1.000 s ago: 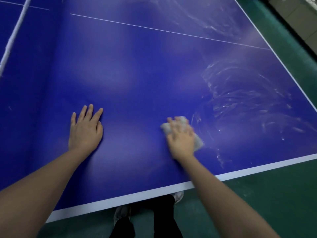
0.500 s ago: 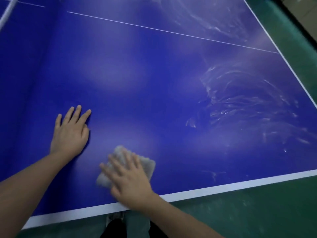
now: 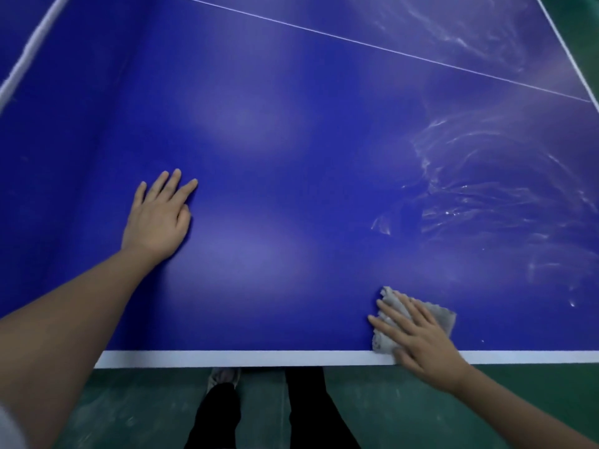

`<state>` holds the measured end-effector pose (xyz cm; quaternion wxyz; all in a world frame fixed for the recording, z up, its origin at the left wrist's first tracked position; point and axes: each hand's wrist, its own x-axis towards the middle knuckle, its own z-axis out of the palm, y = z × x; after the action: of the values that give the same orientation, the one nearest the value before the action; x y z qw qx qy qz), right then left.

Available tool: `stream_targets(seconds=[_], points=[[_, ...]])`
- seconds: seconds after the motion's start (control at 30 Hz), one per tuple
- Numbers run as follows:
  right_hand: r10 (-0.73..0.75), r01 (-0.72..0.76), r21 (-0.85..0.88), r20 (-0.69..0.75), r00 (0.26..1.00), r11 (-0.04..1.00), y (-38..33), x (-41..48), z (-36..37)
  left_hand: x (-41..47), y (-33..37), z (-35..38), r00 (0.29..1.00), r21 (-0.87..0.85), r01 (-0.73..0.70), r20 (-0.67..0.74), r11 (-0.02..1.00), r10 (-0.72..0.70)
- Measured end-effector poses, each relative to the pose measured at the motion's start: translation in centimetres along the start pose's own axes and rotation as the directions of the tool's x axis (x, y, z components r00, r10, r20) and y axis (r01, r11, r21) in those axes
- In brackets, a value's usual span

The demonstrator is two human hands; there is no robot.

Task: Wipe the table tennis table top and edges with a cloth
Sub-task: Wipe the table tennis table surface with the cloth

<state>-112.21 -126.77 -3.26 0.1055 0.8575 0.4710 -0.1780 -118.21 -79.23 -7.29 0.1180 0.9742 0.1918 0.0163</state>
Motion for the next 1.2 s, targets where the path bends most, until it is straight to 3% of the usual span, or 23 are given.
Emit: stream_targets(seconds=[0.13,0.23,0.33,0.4,0.47,0.57,0.67,0.73,0.77,0.8,0.87,0.93,1.0,1.07,1.1,1.2], points=[[0.284,-0.265,0.173,-0.1,0.954,0.949,-5.6,1.5,-0.2,-0.1,-0.3,0.0,1.0,-0.014,-0.005,-0.005,1.0,0.005],[0.33,-0.301,0.191,-0.147,0.932,0.934,-11.5,5.1,-1.0,0.0,-0.9,0.5,0.999,-0.013,-0.023,-0.023,1.0,0.023],[0.228,-0.2,0.172,-0.164,0.96,0.965,-12.5,6.6,-1.2,0.3,-1.5,1.0,0.999,0.013,-0.024,-0.033,1.0,0.024],[0.061,-0.046,0.119,-0.131,0.99,0.992,-10.1,5.1,-0.6,0.7,-1.6,1.4,1.0,0.027,-0.012,-0.017,1.0,0.013],[0.002,0.011,0.102,-0.124,0.992,0.995,-6.5,3.3,0.2,0.8,-1.5,1.7,1.0,0.069,0.0,-0.008,0.998,0.001],[0.243,-0.211,0.203,-0.145,0.959,0.956,0.2,2.5,0.8,0.8,-0.2,0.9,0.999,0.145,0.047,-0.012,0.988,-0.046],[0.586,-0.524,0.335,-0.116,0.802,0.783,4.8,4.1,0.6,1.1,4.2,-0.2,0.994,0.124,0.066,-0.094,0.99,-0.054],[0.713,-0.631,0.393,-0.104,0.693,0.67,5.2,5.7,0.0,1.7,8.3,-0.2,0.994,0.056,0.028,-0.109,0.998,-0.022],[0.689,-0.606,0.378,-0.134,0.712,0.7,4.4,6.5,-0.3,2.2,10.4,-0.1,0.995,0.014,0.008,-0.101,1.0,-0.006],[0.583,-0.502,0.338,-0.207,0.786,0.796,3.0,7.3,-0.2,3.0,12.2,0.2,0.996,-0.026,-0.008,-0.093,1.0,0.006],[0.175,-0.126,0.183,-0.283,0.943,0.975,-0.6,8.2,-0.4,5.0,15.4,0.7,0.997,-0.092,-0.023,-0.08,0.995,0.016],[-0.158,0.18,0.081,-0.227,0.961,0.98,-1.9,9.4,-0.8,7.1,18.0,1.5,0.998,-0.127,-0.027,-0.065,0.992,0.019],[-0.313,0.332,0.064,-0.201,0.928,0.941,1.2,12.2,-1.8,9.0,19.9,2.4,0.999,-0.12,-0.024,-0.047,0.993,0.019],[-0.319,0.342,0.078,-0.217,0.922,0.936,6.6,15.8,-3.3,10.8,21.2,3.4,0.999,-0.082,-0.011,-0.037,0.997,0.008],[-0.233,0.267,0.122,-0.242,0.942,0.956,9.9,17.7,-4.2,11.5,21.8,4.0,1.0,-0.055,-0.005,-0.024,0.998,0.004],[0.235,-0.153,0.261,-0.322,0.917,0.953,20.9,22.1,-6.4,13.3,23.5,5.1,1.0,-0.012,0.016,-0.003,1.0,-0.016]])
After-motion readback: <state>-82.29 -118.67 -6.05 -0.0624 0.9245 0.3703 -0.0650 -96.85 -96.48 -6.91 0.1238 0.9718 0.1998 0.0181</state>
